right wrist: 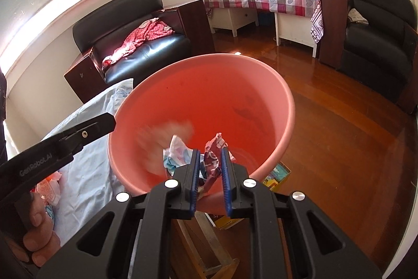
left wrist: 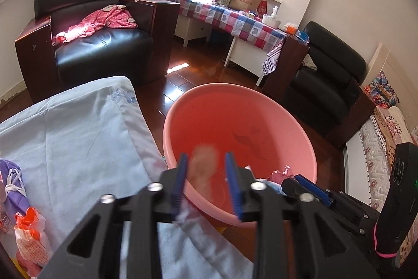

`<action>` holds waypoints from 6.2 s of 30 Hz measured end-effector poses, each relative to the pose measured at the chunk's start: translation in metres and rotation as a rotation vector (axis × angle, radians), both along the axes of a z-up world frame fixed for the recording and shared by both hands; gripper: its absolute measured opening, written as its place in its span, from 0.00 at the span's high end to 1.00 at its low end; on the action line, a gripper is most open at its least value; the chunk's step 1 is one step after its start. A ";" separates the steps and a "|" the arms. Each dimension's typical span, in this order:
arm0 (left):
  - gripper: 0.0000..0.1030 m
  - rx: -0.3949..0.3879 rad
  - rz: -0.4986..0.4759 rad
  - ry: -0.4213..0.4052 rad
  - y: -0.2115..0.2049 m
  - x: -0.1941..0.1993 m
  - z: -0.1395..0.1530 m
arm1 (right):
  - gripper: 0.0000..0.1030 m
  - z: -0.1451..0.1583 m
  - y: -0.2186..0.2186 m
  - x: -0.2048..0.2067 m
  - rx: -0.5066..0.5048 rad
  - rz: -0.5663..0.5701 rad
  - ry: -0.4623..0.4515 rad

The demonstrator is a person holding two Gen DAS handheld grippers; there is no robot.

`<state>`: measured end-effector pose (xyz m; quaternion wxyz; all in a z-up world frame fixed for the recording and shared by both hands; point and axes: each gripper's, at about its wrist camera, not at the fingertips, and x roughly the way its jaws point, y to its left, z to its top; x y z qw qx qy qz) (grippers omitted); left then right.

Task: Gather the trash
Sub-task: 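Open both tools to drop the bag and paper into the basin, then move both tools back over the trash pile, then grasp another white plastic bag with the left tool while the right tool grasps a yellow foam net, then lift and carry the bag and foam net with both tools over the basin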

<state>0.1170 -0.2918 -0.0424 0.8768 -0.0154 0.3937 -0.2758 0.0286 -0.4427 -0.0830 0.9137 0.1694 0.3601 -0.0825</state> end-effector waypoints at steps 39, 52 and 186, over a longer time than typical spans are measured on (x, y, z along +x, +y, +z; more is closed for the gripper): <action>0.57 0.063 0.304 -0.243 0.192 -0.111 0.052 | 0.68 0.031 0.133 -0.024 -0.016 0.399 -0.103; 0.56 0.121 0.458 -0.076 0.280 -0.131 0.006 | 0.68 0.025 0.204 -0.032 0.004 0.641 -0.069; 0.78 -0.100 -0.034 -0.080 0.011 -0.028 0.015 | 0.89 0.017 0.018 -0.019 0.014 0.103 -0.141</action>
